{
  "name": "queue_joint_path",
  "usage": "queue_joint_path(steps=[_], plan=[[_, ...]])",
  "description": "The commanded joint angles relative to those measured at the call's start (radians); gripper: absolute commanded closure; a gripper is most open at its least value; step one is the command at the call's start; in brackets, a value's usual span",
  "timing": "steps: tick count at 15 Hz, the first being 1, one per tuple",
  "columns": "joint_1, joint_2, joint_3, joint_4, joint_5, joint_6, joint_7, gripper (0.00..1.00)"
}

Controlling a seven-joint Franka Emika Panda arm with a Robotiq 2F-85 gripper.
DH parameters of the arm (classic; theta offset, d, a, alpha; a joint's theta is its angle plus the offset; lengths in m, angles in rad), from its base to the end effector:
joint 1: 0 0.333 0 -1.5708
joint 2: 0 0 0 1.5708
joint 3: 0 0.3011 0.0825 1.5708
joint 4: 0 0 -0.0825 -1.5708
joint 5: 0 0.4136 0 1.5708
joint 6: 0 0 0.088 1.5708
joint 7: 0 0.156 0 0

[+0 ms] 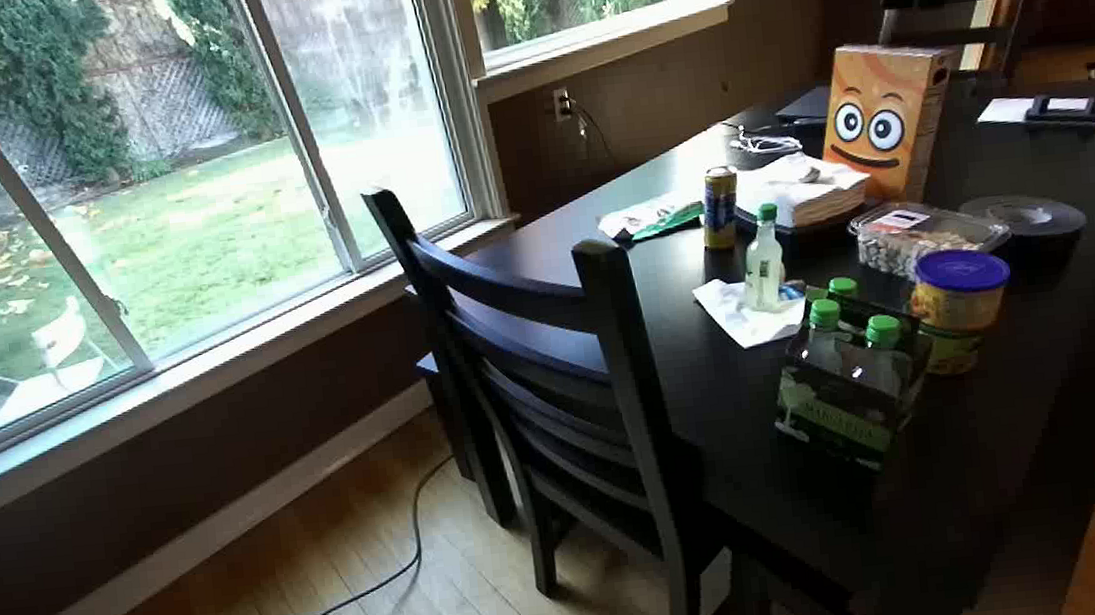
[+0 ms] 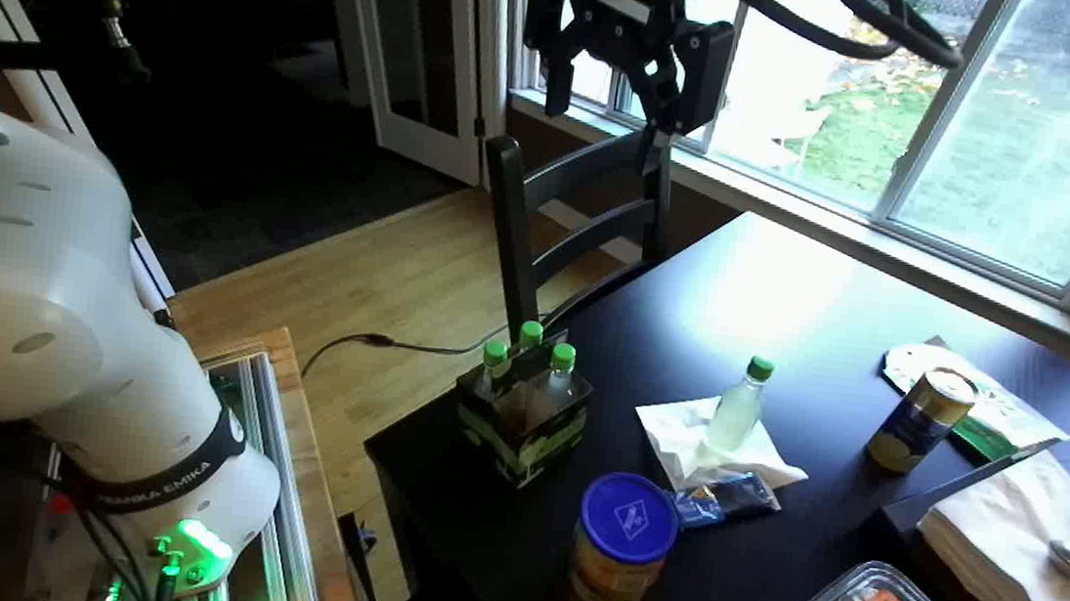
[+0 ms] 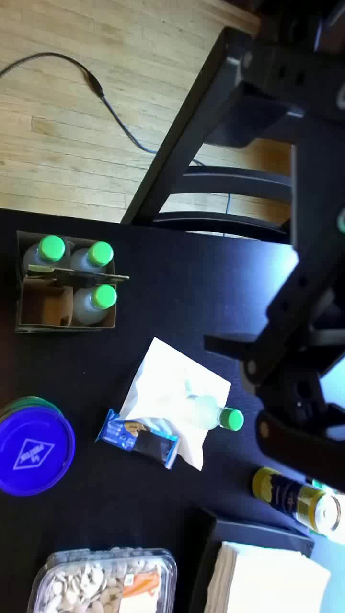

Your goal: Take the can with the blue lid off of the can with the green lid

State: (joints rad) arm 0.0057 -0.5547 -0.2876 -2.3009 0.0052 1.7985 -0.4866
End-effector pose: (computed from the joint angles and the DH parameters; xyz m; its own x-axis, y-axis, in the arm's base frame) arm 0.4145 -0.1240 0.4807 0.9672 0.2327 0.1015 0.2442 -0.9621 -0.1210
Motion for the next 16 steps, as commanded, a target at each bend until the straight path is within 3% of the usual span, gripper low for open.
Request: queue_joint_path(steps=[1, 5, 11, 16], plan=[[-0.019, 0.004, 0.015, 0.002, 0.009, -0.002, -0.008, 0.0], [-0.019, 0.004, 0.015, 0.002, 0.009, -0.002, -0.008, 0.0], [-0.119, 0.088, 0.028, -0.096, -0.149, 0.068, 0.105, 0.0], [-0.182, 0.217, 0.011, -0.169, -0.176, 0.248, 0.191, 0.0]])
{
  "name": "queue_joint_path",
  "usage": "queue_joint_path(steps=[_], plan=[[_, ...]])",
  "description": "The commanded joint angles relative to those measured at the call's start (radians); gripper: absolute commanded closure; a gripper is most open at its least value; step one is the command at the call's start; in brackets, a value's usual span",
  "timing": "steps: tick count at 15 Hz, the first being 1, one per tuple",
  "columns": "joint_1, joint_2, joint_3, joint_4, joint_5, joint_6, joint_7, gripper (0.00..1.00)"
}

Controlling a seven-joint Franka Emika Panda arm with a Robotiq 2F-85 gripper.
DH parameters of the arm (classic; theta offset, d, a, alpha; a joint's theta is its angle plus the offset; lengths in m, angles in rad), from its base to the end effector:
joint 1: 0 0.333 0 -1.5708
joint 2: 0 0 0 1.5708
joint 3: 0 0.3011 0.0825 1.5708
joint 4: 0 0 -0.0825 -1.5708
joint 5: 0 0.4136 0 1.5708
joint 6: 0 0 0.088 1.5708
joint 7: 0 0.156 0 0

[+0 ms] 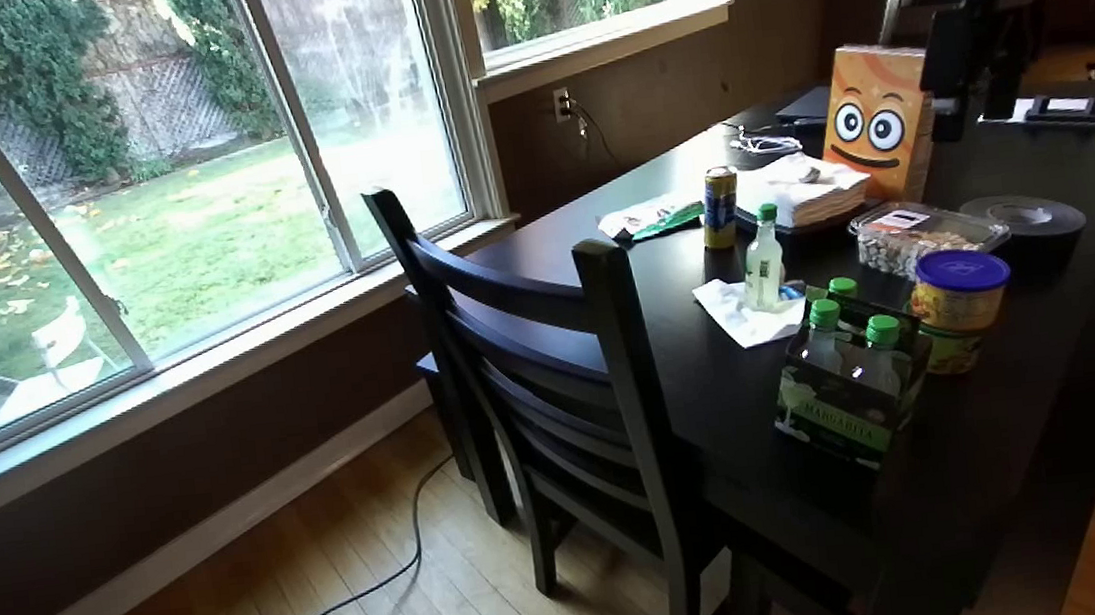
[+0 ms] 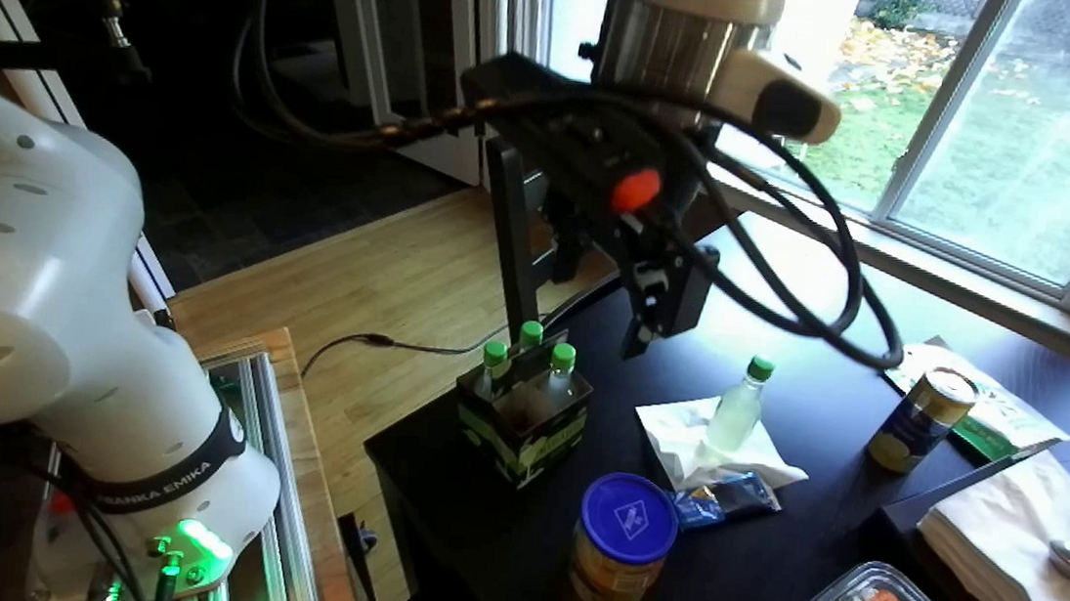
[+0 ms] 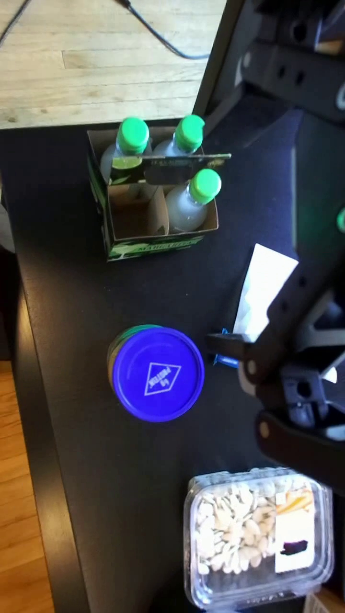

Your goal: Take the can with the blue lid off of the can with the green lid

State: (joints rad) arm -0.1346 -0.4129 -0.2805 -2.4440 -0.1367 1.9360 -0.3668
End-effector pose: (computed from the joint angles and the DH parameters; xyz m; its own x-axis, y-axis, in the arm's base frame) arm 0.3953 -0.1841 0.3612 0.9940 0.0372 -0.1029 0.0345 -0.9990 -0.0284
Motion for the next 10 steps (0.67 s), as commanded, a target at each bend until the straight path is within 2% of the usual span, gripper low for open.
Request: queue_joint_path(steps=[1, 5, 8, 9, 10], plan=[[-0.058, 0.095, 0.006, -0.04, -0.04, 0.153, 0.108, 0.0], [-0.132, 0.169, 0.016, -0.096, -0.146, 0.293, 0.263, 0.0], [-0.154, 0.205, 0.01, -0.146, -0.18, 0.469, 0.307, 0.0], [-0.146, 0.206, -0.002, -0.149, -0.15, 0.487, 0.243, 0.0], [-0.145, 0.197, 0.007, -0.129, -0.133, 0.423, 0.257, 0.0]])
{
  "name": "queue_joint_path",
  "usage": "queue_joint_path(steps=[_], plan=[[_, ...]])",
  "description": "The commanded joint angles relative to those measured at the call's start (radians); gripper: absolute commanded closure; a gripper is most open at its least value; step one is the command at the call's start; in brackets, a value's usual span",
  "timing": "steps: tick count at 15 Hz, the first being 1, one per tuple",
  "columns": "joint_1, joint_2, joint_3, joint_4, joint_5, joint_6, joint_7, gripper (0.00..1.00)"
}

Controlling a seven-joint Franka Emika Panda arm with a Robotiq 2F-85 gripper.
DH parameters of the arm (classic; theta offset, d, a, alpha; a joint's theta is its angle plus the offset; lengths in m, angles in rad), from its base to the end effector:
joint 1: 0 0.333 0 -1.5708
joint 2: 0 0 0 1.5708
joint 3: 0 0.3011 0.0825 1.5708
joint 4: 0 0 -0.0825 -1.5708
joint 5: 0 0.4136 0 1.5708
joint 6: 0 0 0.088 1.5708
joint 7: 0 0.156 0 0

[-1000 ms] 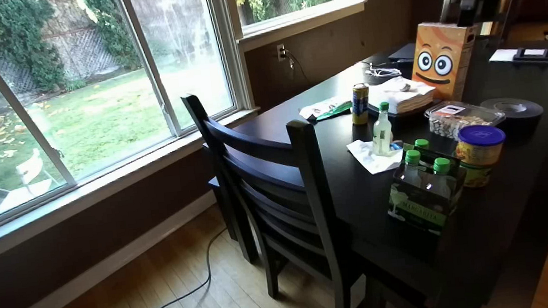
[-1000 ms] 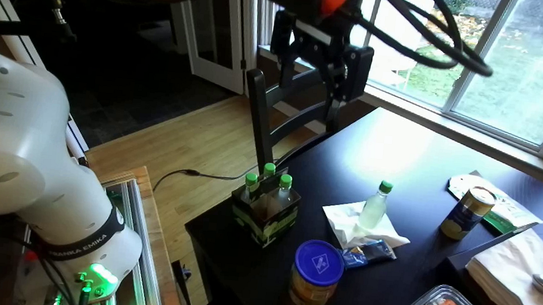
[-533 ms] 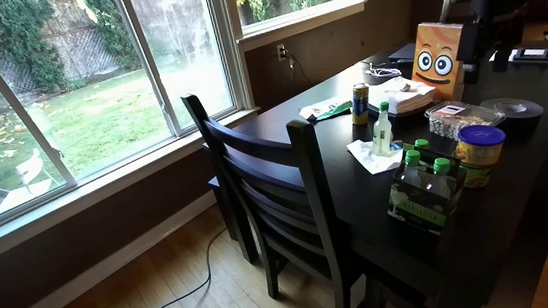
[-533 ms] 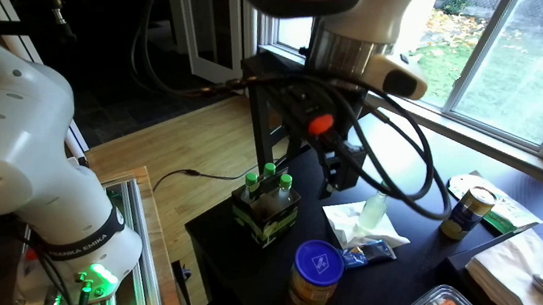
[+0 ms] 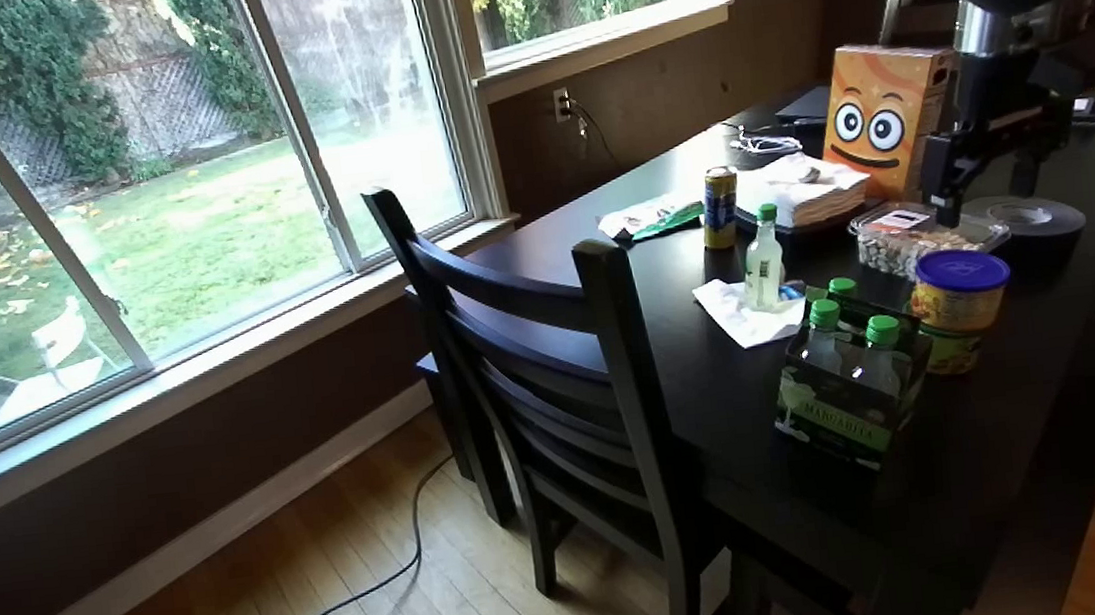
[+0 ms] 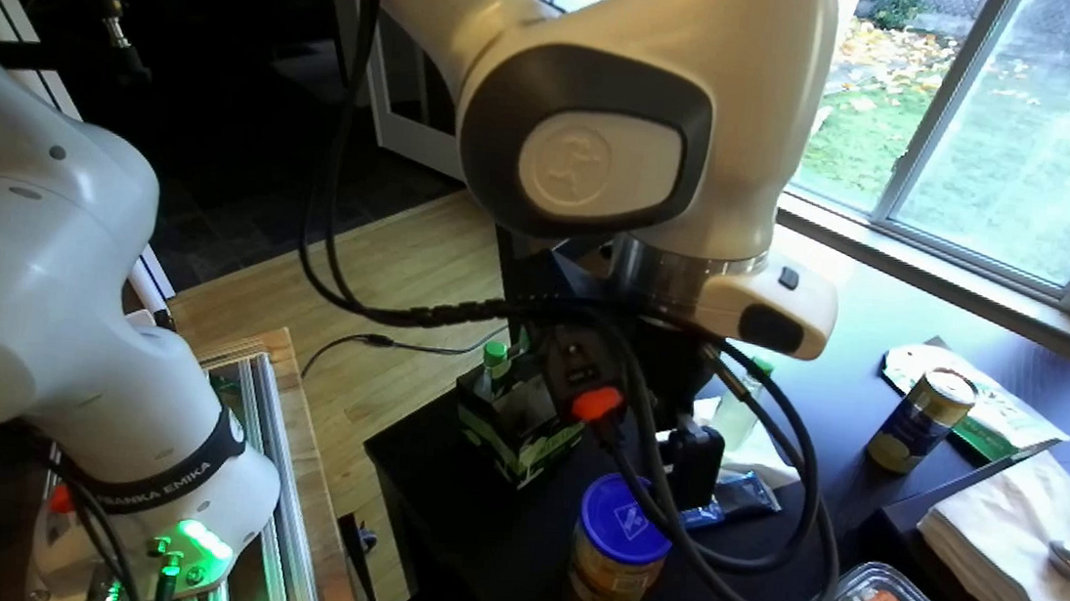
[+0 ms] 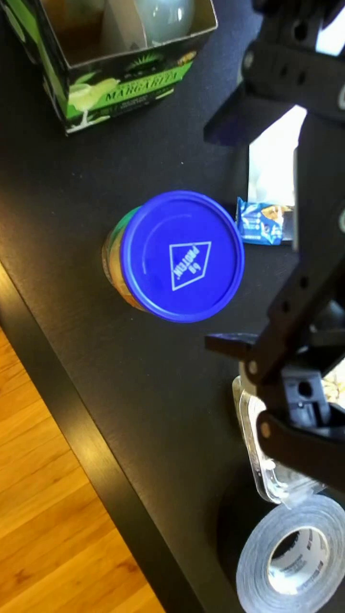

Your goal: Take the can with the blue lid off of the can with the green lid

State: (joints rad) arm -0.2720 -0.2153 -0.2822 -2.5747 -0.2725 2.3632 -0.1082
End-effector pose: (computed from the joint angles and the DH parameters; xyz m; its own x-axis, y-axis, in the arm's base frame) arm 0.3847 -0.2439 0.2507 0.9694 -0.2442 -0.0254 -0.2391 -0.9624 0.1285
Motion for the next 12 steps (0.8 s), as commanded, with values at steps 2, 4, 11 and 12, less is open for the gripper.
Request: queue_joint_path(steps=[2, 4, 11, 12], plan=[[-0.008, 0.01, 0.007, -0.011, 0.003, 0.033, -0.005, 0.0], [-0.008, 0.011, 0.007, -0.012, 0.003, 0.036, -0.006, 0.0], [-0.015, 0.115, -0.019, 0.004, -0.022, 0.152, -0.125, 0.0], [-0.012, 0.132, -0.025, 0.008, 0.006, 0.167, -0.142, 0.0]])
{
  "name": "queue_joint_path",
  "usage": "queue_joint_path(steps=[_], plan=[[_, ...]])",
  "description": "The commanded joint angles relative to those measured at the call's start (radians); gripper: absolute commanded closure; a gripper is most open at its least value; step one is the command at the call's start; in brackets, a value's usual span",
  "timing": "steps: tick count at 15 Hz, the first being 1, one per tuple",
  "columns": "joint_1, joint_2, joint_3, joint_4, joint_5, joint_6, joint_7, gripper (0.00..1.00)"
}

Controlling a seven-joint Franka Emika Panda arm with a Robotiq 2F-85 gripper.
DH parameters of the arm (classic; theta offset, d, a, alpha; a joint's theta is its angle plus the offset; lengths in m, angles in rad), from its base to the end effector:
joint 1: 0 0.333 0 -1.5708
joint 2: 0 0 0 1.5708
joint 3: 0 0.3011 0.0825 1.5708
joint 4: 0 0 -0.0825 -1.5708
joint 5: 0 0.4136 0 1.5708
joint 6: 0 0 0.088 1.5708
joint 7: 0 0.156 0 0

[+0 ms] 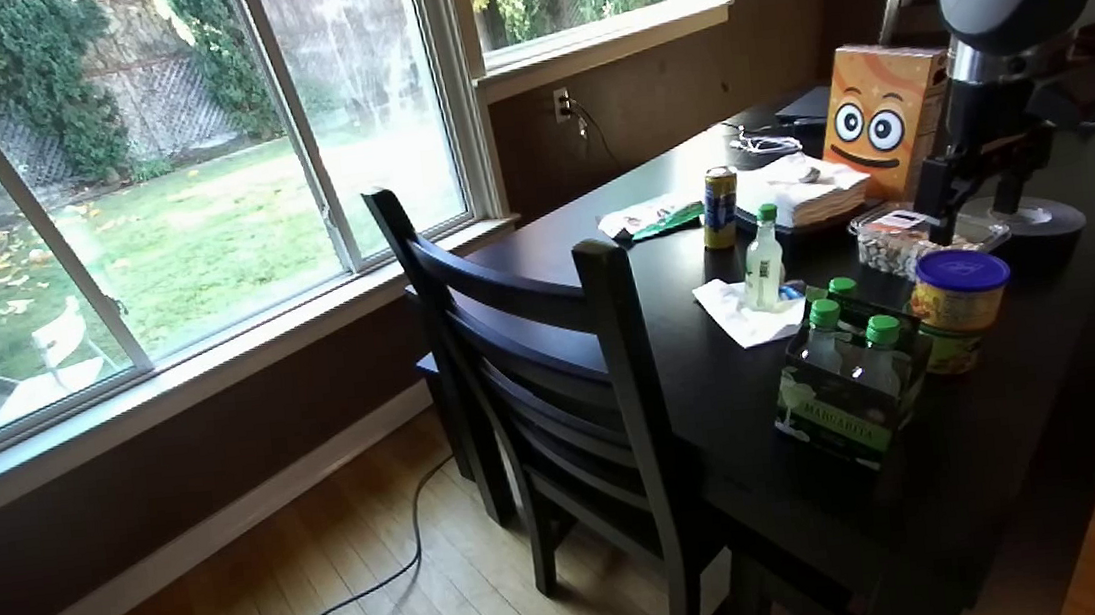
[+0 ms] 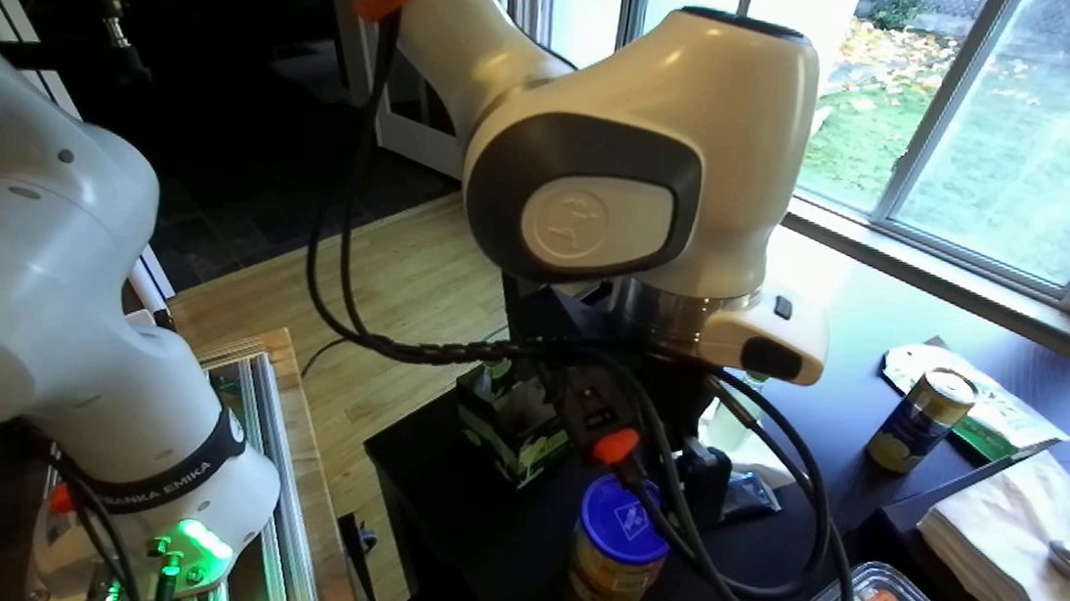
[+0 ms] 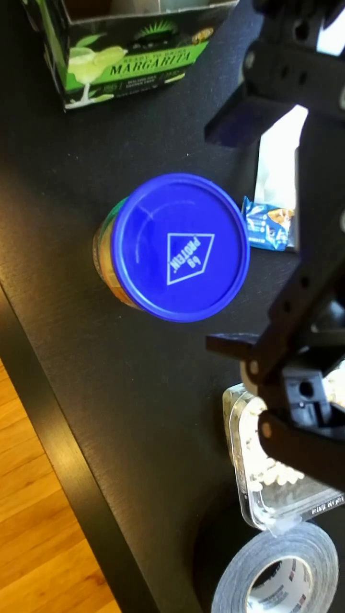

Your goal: Take the can with the blue lid off of the can with the green lid

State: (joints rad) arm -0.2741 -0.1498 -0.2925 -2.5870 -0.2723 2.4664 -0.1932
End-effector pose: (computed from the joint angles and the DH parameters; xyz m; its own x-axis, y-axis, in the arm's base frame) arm 0.3872 -0.2484 0.2255 0.9870 -0.1601 -0.0120 -0.1572 -0.9788 0.1314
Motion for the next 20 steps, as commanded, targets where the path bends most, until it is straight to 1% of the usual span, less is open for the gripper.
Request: queue_joint_path(steps=[1, 3, 4, 8, 11, 20], plan=[[-0.009, 0.079, -0.018, 0.019, 0.018, 0.082, -0.077, 0.0], [-0.003, 0.108, -0.026, 0.014, 0.056, 0.131, -0.126, 0.0], [0.0, 0.118, -0.029, 0.009, 0.095, 0.158, -0.148, 0.0], [-0.003, 0.157, -0.021, 0.008, 0.22, 0.207, -0.223, 0.0], [-0.006, 0.179, -0.013, 0.01, 0.263, 0.235, -0.236, 0.0], [-0.01, 0.194, -0.006, 0.015, 0.278, 0.202, -0.254, 0.0]])
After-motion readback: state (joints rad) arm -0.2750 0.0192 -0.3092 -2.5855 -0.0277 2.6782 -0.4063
